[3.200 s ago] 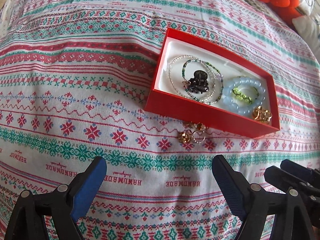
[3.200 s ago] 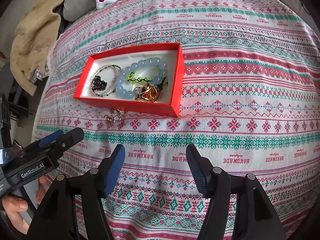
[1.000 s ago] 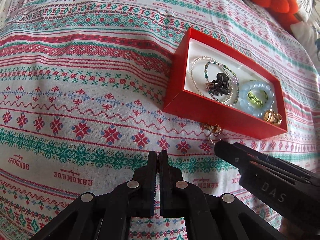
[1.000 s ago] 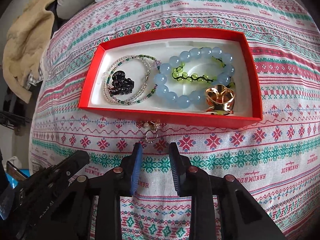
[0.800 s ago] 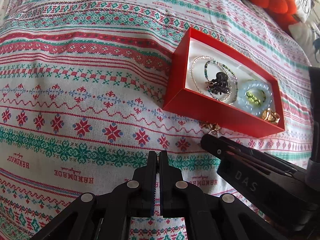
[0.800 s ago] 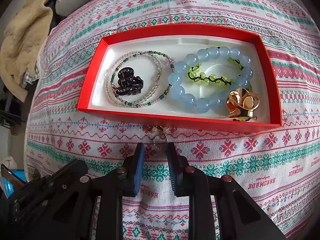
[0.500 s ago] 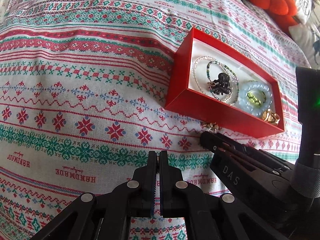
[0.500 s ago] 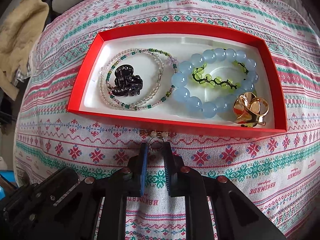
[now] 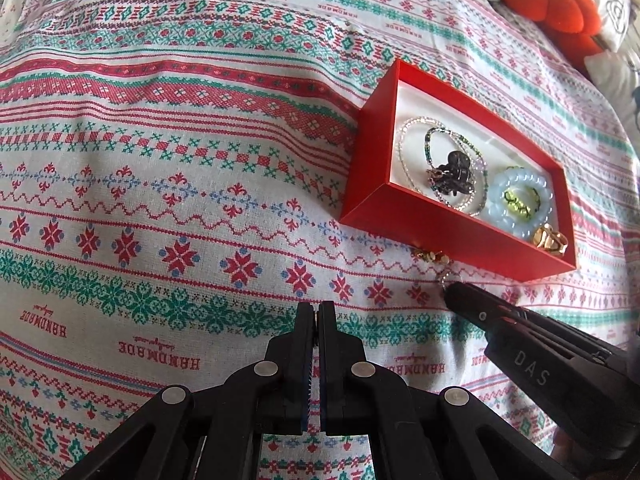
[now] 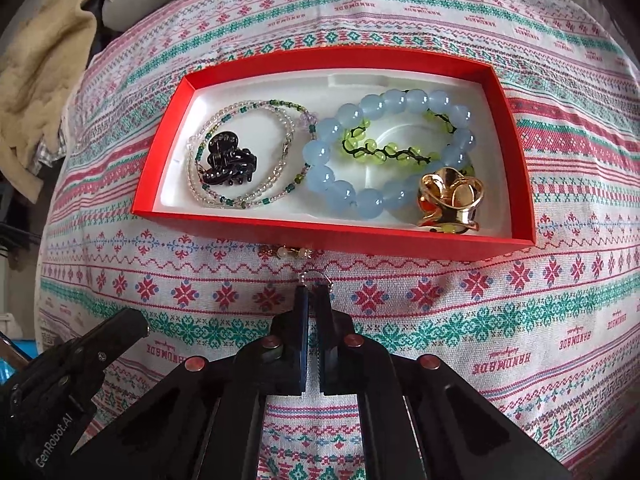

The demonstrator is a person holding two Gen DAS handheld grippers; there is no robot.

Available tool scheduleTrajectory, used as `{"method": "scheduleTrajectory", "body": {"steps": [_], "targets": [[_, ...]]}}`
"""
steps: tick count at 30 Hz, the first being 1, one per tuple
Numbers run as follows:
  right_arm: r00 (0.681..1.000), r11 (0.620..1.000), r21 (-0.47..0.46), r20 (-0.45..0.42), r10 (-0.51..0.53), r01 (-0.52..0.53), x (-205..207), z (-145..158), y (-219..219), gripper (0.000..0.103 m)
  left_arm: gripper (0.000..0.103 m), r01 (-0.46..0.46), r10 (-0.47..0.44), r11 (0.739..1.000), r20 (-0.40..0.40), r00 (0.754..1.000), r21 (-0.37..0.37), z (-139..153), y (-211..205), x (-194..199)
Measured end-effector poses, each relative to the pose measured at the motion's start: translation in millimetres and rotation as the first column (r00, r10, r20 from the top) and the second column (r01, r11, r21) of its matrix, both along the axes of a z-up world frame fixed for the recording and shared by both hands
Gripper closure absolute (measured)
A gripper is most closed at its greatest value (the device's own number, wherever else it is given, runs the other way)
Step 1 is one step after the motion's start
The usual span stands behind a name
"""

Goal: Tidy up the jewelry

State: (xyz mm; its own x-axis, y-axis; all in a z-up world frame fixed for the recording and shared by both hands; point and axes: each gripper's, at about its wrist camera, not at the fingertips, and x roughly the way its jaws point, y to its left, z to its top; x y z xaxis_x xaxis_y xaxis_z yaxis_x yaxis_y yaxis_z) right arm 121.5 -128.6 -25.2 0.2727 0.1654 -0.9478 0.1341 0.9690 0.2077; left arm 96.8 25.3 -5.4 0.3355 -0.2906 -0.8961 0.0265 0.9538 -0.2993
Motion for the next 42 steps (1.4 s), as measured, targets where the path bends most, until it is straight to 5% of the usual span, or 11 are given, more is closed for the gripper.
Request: {"method": "scheduleTrajectory", "body": {"steps": [3, 7, 15, 20, 25, 27, 42], "targets": [[1.000, 1.000, 0.018, -0.009, -0.022, 0.022, -0.1, 3.2, -6.1, 0.097, 0.103, 0.000, 0.000, 1.000, 0.001, 1.000, -0.001, 0.2, 0.2, 1.2], [1.000, 1.000, 0.009, -0.007, -0.029, 0.029, -0.2, 5.6, -6.3, 0.073, 0.103, 0.003, -0.003, 1.000, -0.002, 1.000, 0.001, -0.3, 1.2, 3.5], [1.000, 0.997, -0.082, -0.006, 0.011, -0.011, 10.4, -8.4, 11.3, 0.071, 0.103, 0.009, -0.009, 1.000, -0.006, 1.000, 0.003, -3.1, 4.0, 5.8], [0.997, 0.981, -0.184, 0.019, 0.069, -0.065, 9.0, -9.7, 26.1, 0.083, 0.103, 0.015, -0.015, 1.000, -0.011, 1.000, 0.009, -7.6, -0.3, 5.1], [0.997, 0.986, -0.154, 0.017, 0.072, -0.069, 10.0, -7.6, 20.9, 0.086, 0.103, 0.014, -0.014, 1.000, -0.004, 1.000, 0.009, -6.7, -2.9, 5.2], [0.997, 0.990, -0.123, 0.010, 0.071, -0.070, 6.4, -4.9, 15.4, 0.101, 0.103, 0.014, -0.014, 1.000, -0.001, 1.000, 0.009, -5.8, -2.3, 5.8], [0.995, 0.996, -0.006, 0.039, 0.091, -0.091, -14.8, 21.2, -12.7, 0.103, 0.103, 0.026, -0.026, 1.000, 0.013, 1.000, 0.017, -2.3, -10.4, 10.3]]}}
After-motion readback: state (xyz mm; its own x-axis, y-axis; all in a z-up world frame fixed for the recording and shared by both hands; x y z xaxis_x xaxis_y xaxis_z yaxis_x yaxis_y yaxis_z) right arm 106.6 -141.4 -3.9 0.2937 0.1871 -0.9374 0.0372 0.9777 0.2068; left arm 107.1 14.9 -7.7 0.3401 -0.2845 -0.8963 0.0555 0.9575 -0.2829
